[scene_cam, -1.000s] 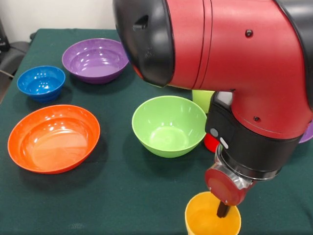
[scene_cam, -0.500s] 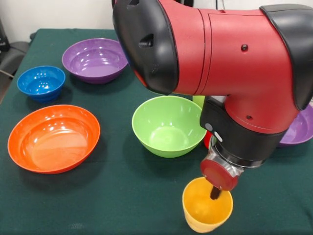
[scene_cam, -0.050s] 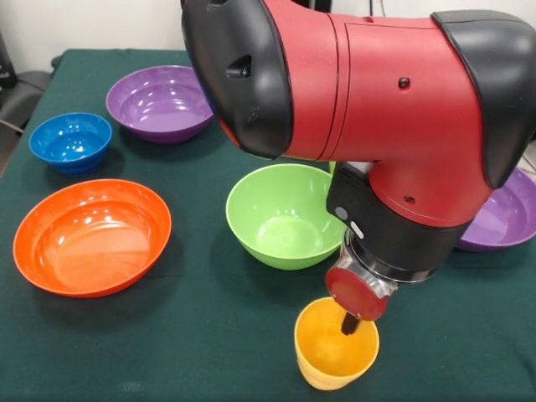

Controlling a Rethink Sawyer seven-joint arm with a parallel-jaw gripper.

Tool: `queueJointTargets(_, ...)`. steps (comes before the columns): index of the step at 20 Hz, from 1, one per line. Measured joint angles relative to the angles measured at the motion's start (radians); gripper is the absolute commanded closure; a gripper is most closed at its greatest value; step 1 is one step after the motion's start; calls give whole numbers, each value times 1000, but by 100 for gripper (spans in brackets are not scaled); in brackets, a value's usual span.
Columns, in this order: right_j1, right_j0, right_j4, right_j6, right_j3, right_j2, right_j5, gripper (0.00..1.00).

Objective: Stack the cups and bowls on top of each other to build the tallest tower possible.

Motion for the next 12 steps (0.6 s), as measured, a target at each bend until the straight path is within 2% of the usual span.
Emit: queueJointTargets(12, -1, -2, 16, 0, -8, -29, -1, 100)
